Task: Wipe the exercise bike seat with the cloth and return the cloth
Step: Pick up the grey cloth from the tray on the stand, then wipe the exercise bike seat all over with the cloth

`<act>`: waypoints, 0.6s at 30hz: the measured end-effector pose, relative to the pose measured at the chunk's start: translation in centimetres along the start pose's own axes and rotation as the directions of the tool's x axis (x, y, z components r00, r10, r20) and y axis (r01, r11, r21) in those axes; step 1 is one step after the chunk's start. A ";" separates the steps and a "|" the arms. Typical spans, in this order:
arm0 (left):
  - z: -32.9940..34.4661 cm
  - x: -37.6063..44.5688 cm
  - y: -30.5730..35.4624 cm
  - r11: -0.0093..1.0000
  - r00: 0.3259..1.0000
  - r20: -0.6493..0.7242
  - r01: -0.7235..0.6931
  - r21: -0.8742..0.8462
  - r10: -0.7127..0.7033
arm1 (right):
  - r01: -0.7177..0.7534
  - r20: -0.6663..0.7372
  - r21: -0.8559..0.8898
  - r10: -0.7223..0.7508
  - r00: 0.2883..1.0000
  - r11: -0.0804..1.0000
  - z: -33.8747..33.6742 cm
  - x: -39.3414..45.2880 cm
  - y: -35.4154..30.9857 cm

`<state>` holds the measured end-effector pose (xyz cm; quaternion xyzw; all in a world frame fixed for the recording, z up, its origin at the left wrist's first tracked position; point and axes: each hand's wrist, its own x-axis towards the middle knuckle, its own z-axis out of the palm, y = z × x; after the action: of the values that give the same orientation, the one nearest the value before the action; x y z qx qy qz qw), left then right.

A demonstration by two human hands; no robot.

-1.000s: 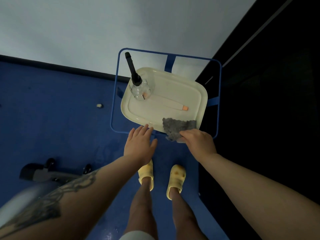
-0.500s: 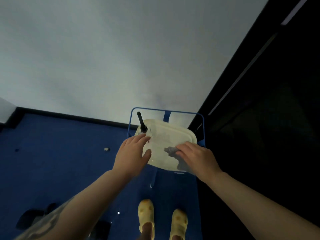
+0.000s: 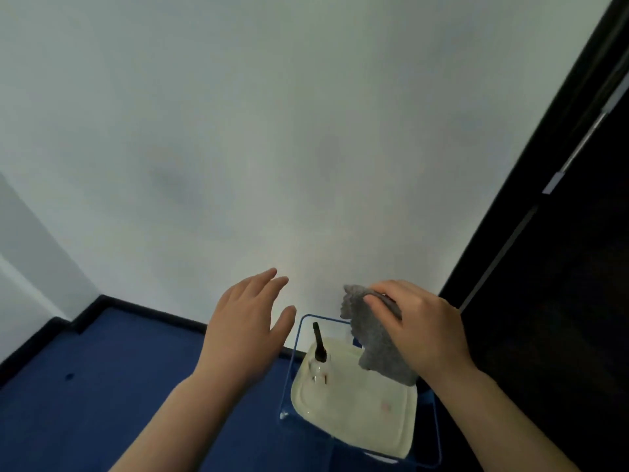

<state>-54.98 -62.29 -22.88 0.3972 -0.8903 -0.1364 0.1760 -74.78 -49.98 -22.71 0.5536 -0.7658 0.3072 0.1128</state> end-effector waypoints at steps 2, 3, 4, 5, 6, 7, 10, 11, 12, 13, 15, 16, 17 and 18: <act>-1.4 -0.7 -0.8 0.999 0.999 -0.033 0.024 0.028 -0.023 | 0.018 -0.006 0.008 -0.018 1.000 1.000 0.3 0.6 -1.3; -2.1 -1.0 -1.2 0.998 0.998 -0.050 0.044 0.042 -0.042 | 0.030 -0.004 0.015 -0.030 1.000 0.999 0.4 1.0 -1.9; -2.7 -1.4 -1.5 0.996 0.996 -0.067 0.070 0.057 -0.066 | 0.046 0.002 0.024 -0.046 0.999 0.999 0.6 1.3 -2.4; -3.3 -1.7 -1.7 0.992 0.992 -0.085 0.098 0.074 -0.092 | 0.064 0.011 0.033 -0.064 0.998 0.997 0.8 1.8 -2.9; -3.8 -2.1 -1.9 0.987 0.987 -0.104 0.130 0.092 -0.121 | 0.085 0.023 0.039 -0.086 0.996 0.996 1.0 2.2 -3.3; -4.3 -2.6 -2.1 0.980 0.981 -0.123 0.165 0.110 -0.151 | 0.108 0.032 0.045 -0.109 0.994 0.993 1.2 2.7 -3.7; -5.6 -4.0 -2.3 0.948 0.952 -0.176 0.279 0.156 -0.251 | 0.188 0.053 0.107 -0.195 0.979 0.976 2.0 4.3 -5.1; -5.8 -4.6 -2.2 0.934 0.938 -0.195 0.320 0.160 -0.288 | 0.224 0.062 0.144 -0.234 0.970 0.964 2.4 4.9 -5.6; -6.0 -5.2 -2.1 0.918 0.922 -0.205 0.362 0.162 -0.328 | 0.257 0.079 0.182 -0.275 0.958 0.949 2.8 5.4 -6.2; -6.1 -5.9 -2.0 0.898 0.905 -0.208 0.407 0.167 -0.371 | 0.286 0.098 0.221 -0.313 0.945 0.932 3.1 5.8 -6.8; -6.2 -7.7 -1.9 0.850 0.858 -0.238 0.499 0.170 -0.456 | 0.352 0.128 0.292 -0.401 0.907 0.889 3.7 6.4 -8.2; -6.3 -8.9 -1.8 0.819 0.826 -0.259 0.548 0.168 -0.500 | 0.384 0.144 0.324 -0.447 0.883 0.864 4.0 6.6 -9.0; -6.4 -10.2 -1.6 0.783 0.790 -0.279 0.600 0.166 -0.546 | 0.415 0.158 0.357 -0.492 0.856 0.837 4.3 6.6 -9.8; -6.4 -11.5 -1.3 0.740 0.749 -0.301 0.651 0.168 -0.591 | 0.447 0.163 0.392 -0.539 0.826 0.804 4.6 6.5 -10.7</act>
<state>-44.27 -55.09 -19.95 0.7052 -0.6888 -0.0222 0.1665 -66.50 -59.89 -19.26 0.7819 -0.5375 0.3155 -0.0109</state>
